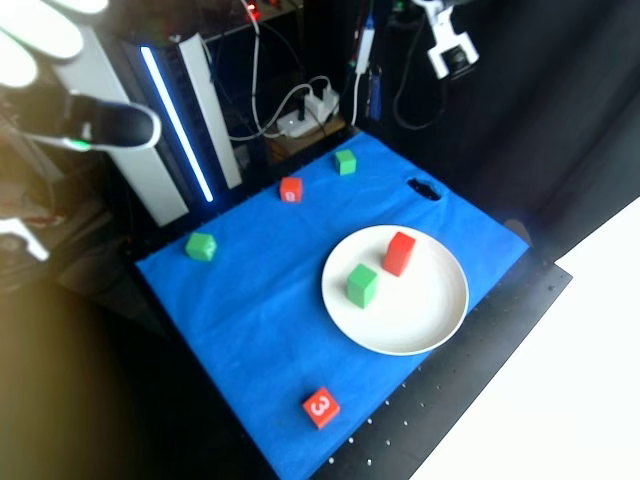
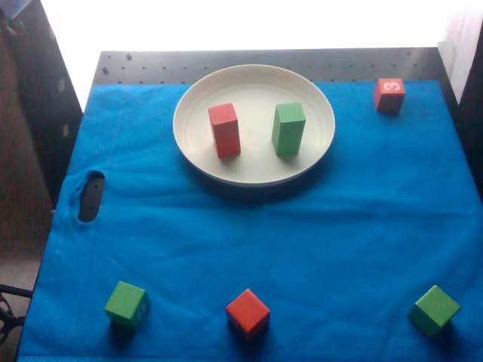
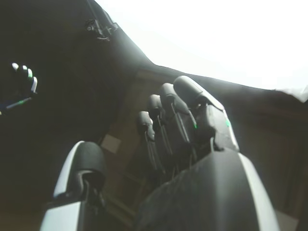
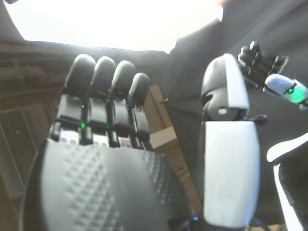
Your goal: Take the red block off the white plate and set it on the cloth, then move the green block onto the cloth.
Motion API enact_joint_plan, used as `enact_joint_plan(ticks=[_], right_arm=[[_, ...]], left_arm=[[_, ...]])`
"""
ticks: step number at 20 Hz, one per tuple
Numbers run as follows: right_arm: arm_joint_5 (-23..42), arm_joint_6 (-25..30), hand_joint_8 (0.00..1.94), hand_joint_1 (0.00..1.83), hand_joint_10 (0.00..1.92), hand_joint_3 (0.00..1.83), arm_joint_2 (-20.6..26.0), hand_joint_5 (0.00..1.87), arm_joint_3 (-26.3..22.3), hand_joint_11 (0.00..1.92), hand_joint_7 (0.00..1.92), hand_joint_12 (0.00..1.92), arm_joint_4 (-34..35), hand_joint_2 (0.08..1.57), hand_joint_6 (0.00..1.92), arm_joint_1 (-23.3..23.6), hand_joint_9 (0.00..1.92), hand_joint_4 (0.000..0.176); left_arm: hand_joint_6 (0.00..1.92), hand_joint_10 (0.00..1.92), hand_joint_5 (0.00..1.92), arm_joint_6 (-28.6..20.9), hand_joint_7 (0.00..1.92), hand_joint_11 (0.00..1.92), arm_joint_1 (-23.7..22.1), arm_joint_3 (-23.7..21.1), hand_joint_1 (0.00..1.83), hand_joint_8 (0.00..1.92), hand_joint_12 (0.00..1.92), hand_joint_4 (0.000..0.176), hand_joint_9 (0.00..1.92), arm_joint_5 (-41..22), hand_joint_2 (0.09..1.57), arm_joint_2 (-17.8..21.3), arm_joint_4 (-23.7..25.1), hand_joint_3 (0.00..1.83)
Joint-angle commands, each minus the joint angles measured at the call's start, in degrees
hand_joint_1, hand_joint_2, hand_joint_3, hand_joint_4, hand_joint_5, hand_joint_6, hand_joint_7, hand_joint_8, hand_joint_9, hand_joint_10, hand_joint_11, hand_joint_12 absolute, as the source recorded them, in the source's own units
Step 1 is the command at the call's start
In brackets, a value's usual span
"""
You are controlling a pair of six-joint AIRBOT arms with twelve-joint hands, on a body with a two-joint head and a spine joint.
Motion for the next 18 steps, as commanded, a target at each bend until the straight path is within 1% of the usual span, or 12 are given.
enact_joint_plan(ticks=[1,2,3,4,5,6,8,11,14,15,17,18], right_arm=[[-6.14,0.13,0.91,0.5,0.81,0.0,0.33,0.05,0.21,0.37,0.54,1.01,-1.25,1.32,1.22,0.31,0.78,0.082],[-6.14,0.13,0.85,0.44,0.75,0.0,-0.34,0.07,0.55,0.37,0.51,1.04,-1.26,1.3,1.13,0.31,0.72,0.083],[-6.14,0.12,0.53,0.31,0.45,0.0,-2.0,0.22,1.79,0.42,0.56,0.94,-1.24,1.26,1.31,0.32,0.7,0.072],[-6.11,0.12,0.3,0.32,0.27,0.0,-2.77,0.2,2.66,0.46,0.64,0.96,-1.2,1.25,1.27,0.28,0.75,0.053],[-4.52,0.12,0.19,0.4,0.19,0.01,-3.74,0.13,3.42,0.3,0.65,1.14,-1.12,1.29,1.01,0.27,0.71,0.008],[-3.71,0.12,0.12,0.46,0.16,0.0,-3.83,0.14,3.69,0.22,0.66,1.25,-0.81,1.29,0.83,0.25,0.71,0.0],[1.4,0.12,0.06,0.65,0.14,0.0,-4.0,0.29,4.17,0.32,0.73,1.3,-0.81,1.22,0.65,0.26,0.77,0.0],[7.61,0.09,0.01,1.08,0.14,0.0,-5.41,0.66,5.28,0.35,0.81,1.56,-1.04,1.1,0.38,0.86,0.82,0.0],[15.55,-0.12,0.0,0.87,1.16,0.0,-8.03,0.67,6.92,0.11,0.8,1.91,-2.55,0.97,0.28,3.55,0.31,0.0],[18.17,-0.47,0.0,0.93,1.21,0.0,-9.16,0.54,7.6,0.02,0.67,1.92,-2.98,0.95,0.23,4.55,0.17,0.0],[20.96,-0.82,0.02,1.03,1.18,0.0,-10.3,0.54,8.41,0.01,0.65,1.91,-3.07,0.98,0.24,5.24,0.16,0.0],[22.41,-0.82,0.03,1.04,1.18,0.0,-10.79,0.53,8.77,0.0,0.65,1.91,-3.07,1.0,0.3,5.42,0.14,0.0]], left_arm=[[1.08,0.39,0.91,0.46,0.73,0.05,-0.33,0.18,1.01,0.22,1.07,0.16,0.55,-5.74,1.13,0.1,0.39,0.0],[1.22,0.26,0.81,1.49,0.74,0.05,0.09,0.49,0.94,0.07,1.1,0.173,0.57,-5.73,1.19,-0.26,-0.16,0.0],[0.47,0.14,0.64,1.47,0.63,0.13,1.44,1.37,0.62,0.01,1.04,0.049,0.6,-5.7,1.15,-0.89,-1.23,0.0],[0.14,0.09,0.65,1.23,0.69,0.3,2.5,1.9,0.41,0.01,0.94,0.024,0.71,-5.41,1.17,-1.11,-1.94,0.0],[0.03,0.06,0.62,1.15,0.72,0.39,3.4,2.6,0.53,0.0,0.95,0.063,0.77,-2.65,1.1,-1.09,-2.84,0.0],[0.01,0.04,0.62,1.13,0.72,0.36,3.36,2.95,0.59,0.0,1.02,0.062,0.8,-0.48,1.1,-1.12,-2.85,0.0],[0.0,0.01,0.64,1.25,0.71,0.36,0.36,4.72,0.63,0.0,0.94,0.052,0.77,8.62,1.07,-2.37,-0.86,0.0],[0.0,0.0,0.57,2.08,0.54,0.44,-3.74,6.74,0.77,0.0,0.27,0.048,0.57,18.97,1.04,-4.65,2.79,0.0],[0.0,0.0,0.43,2.73,0.41,0.42,-6.93,9.43,0.65,0.0,0.08,0.12,0.42,30.46,1.0,-7.49,6.4,0.0],[0.01,0.0,0.45,2.73,0.42,0.43,-7.6,10.49,0.66,0.01,0.08,0.148,0.43,33.26,0.97,-8.53,6.99,0.0],[0.0,0.01,0.42,2.73,0.43,0.41,-8.91,11.91,0.71,0.01,0.08,0.077,0.44,36.87,1.01,-9.94,7.88,0.01],[0.01,0.01,0.43,2.72,0.44,0.42,-9.84,12.83,0.73,0.01,0.09,0.08,0.45,39.26,1.01,-10.91,8.82,0.01]])
